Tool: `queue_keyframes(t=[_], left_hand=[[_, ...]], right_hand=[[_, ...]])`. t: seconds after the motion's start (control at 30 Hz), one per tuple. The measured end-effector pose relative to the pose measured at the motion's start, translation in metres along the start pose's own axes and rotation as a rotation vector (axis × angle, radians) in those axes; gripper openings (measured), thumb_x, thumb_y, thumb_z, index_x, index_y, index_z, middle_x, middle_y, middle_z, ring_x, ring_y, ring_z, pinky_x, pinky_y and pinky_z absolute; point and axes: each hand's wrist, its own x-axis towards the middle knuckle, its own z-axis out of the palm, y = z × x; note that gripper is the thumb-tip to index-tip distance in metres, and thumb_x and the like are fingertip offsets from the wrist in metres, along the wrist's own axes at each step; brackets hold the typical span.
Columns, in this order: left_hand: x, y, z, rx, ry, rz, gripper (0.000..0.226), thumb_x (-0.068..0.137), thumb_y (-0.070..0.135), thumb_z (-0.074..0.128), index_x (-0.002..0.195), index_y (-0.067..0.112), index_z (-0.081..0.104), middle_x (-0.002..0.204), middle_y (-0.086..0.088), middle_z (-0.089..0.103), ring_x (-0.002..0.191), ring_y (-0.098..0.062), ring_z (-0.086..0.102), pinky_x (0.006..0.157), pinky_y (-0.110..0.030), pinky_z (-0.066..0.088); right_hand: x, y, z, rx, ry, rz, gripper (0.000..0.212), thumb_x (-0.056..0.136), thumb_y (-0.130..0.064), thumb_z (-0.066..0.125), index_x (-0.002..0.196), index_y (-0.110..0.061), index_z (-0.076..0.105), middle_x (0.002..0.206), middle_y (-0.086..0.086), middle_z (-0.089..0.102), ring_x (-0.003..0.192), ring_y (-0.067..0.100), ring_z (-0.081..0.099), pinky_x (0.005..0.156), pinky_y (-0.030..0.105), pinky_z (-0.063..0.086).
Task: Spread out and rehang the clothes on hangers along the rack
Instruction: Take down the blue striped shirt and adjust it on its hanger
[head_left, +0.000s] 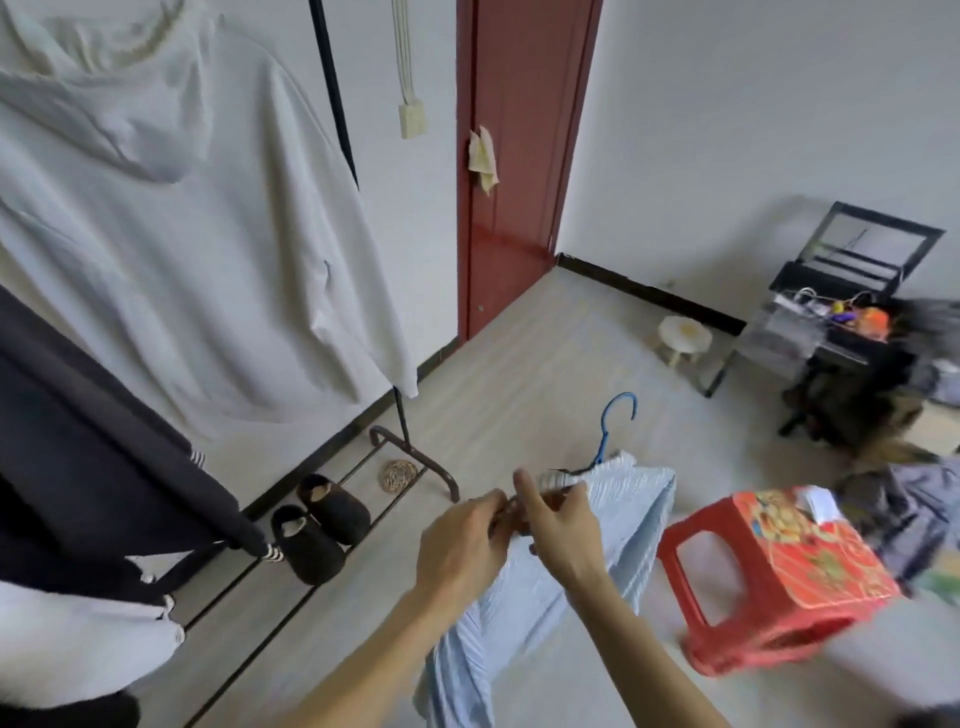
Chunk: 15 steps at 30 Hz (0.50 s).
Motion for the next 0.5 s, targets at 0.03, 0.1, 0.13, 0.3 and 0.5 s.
queue_keyframes(t=[0.03, 0.1, 0.13, 0.3, 0.5], left_hand=[[-0.002, 0.008, 0.009, -0.010, -0.007, -0.012, 0.027, 0.100, 0.047, 0.040, 0.101, 0.027, 0.059, 0.093, 0.003, 0.071, 0.088, -0.022, 0.066, 0.070, -0.036, 0.051], [-0.007, 0.016, 0.019, -0.067, -0.057, -0.004, 0.029, 0.099, 0.050, 0.040, 0.104, 0.028, 0.058, 0.095, 0.004, 0.070, 0.088, -0.021, 0.067, 0.072, -0.038, 0.053], [-0.008, 0.017, 0.021, -0.092, -0.109, 0.011, 0.029, 0.097, 0.053, 0.040, 0.103, 0.030, 0.056, 0.094, 0.006, 0.069, 0.087, -0.019, 0.066, 0.072, -0.038, 0.053], [0.014, 0.010, -0.001, -0.131, -0.289, 0.053, 0.027, 0.092, 0.053, 0.047, 0.095, 0.033, 0.065, 0.093, 0.014, 0.066, 0.084, -0.004, 0.062, 0.077, -0.034, 0.054], [0.055, -0.004, -0.037, 0.063, -0.101, 0.034, 0.043, 0.093, 0.034, 0.055, 0.135, 0.030, 0.044, 0.134, 0.001, 0.055, 0.115, -0.013, 0.057, 0.093, -0.040, 0.051]], right_hand=[[0.006, 0.001, -0.004, -0.028, 0.009, 0.007, 0.052, 0.075, -0.064, 0.060, 0.089, -0.014, 0.054, 0.075, -0.003, 0.071, 0.075, 0.021, 0.069, 0.075, 0.045, 0.058], [0.017, 0.004, -0.013, -0.063, -0.003, -0.010, 0.030, 0.080, -0.036, 0.056, 0.083, -0.007, 0.048, 0.067, 0.001, 0.065, 0.066, 0.023, 0.065, 0.072, 0.047, 0.058], [0.020, 0.004, -0.018, -0.071, -0.012, -0.023, 0.021, 0.080, -0.029, 0.053, 0.081, -0.009, 0.046, 0.066, 0.002, 0.064, 0.065, 0.024, 0.064, 0.072, 0.047, 0.058], [0.037, 0.013, -0.052, -0.158, -0.036, -0.078, 0.018, 0.088, -0.023, 0.046, 0.091, -0.005, 0.045, 0.085, 0.010, 0.065, 0.082, 0.030, 0.061, 0.069, 0.042, 0.048], [0.037, -0.002, -0.085, -0.065, -0.251, -0.240, 0.017, 0.078, -0.022, 0.051, 0.082, -0.006, 0.044, 0.067, -0.002, 0.050, 0.068, 0.014, 0.044, 0.067, 0.036, 0.040]])
